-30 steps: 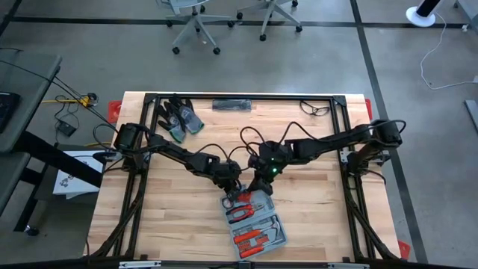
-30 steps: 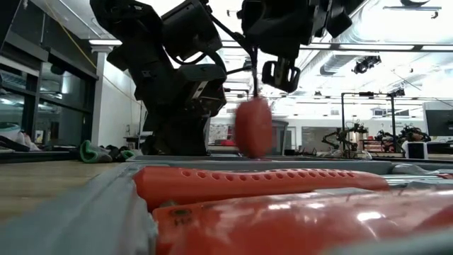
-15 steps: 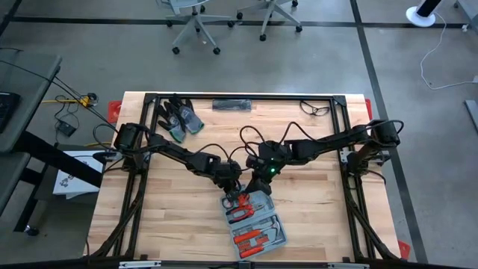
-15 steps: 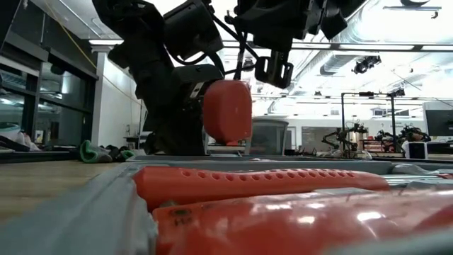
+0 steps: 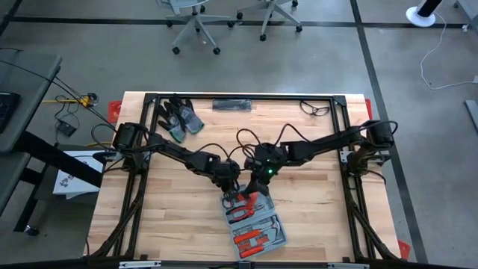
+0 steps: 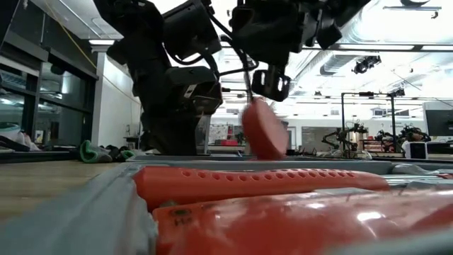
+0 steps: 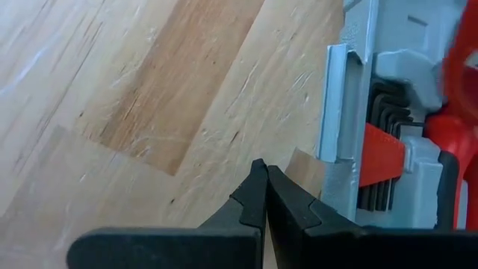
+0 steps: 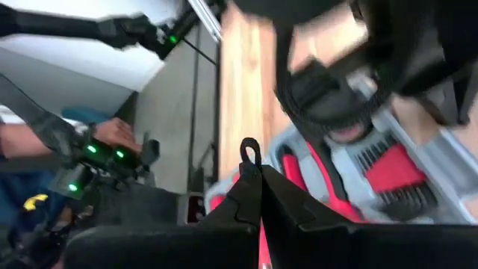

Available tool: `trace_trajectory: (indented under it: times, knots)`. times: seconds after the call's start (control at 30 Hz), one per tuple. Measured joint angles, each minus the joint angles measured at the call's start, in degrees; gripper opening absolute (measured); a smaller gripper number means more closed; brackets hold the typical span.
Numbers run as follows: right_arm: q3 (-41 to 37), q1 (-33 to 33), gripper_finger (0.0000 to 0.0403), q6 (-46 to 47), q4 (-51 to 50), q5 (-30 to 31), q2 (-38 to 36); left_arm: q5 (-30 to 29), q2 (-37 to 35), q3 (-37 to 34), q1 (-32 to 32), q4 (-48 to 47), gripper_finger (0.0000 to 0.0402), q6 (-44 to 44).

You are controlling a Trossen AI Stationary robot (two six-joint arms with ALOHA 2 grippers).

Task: Prefit tool cases
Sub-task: Put the tape measure into the gray prefit tool case

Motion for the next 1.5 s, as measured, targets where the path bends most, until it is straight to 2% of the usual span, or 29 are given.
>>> trace_trajectory:
  times: [0.23, 0.37, 0.5, 0.7, 0.9, 1.27, 1.5]
  knots:
    - [0.0, -1.4, 0.0000, 1.2, 1.7, -0.5, 0.0, -2.0, -0.1, 0.1, -2.6, -1.5, 0.0000, -11.1]
    - [0.0, -2.1, 0.0000, 1.0, 1.7, -0.8, 0.0, -3.7, -0.2, 0.1, -4.6, -1.3, 0.0000, -14.3]
    - [0.0, -2.3, 0.0000, -0.4, -0.9, -1.1, 0.0, -5.4, -0.2, 0.1, -6.4, -1.4, 0.0000, -15.3]
    - [-0.5, -0.4, 0.0000, -4.3, -8.4, -0.5, 0.0, -5.1, -0.2, 0.1, -7.2, -1.5, 0.0000, -15.3]
    - [-0.5, 0.8, 0.0000, -5.7, -11.4, -0.2, 0.0, -4.9, -0.2, 0.1, -7.3, -1.4, 0.0000, -15.3]
    - [-0.5, 2.0, 0.0000, -10.1, -23.7, 5.5, 0.0, -4.9, -0.2, 0.0, -7.3, -1.4, 0.0000, -15.3]
    - [-0.6, 1.9, 0.0000, -10.7, -26.2, 8.3, -3.4, -5.1, -0.2, 0.0, -7.4, -1.3, 0.0000, -15.2]
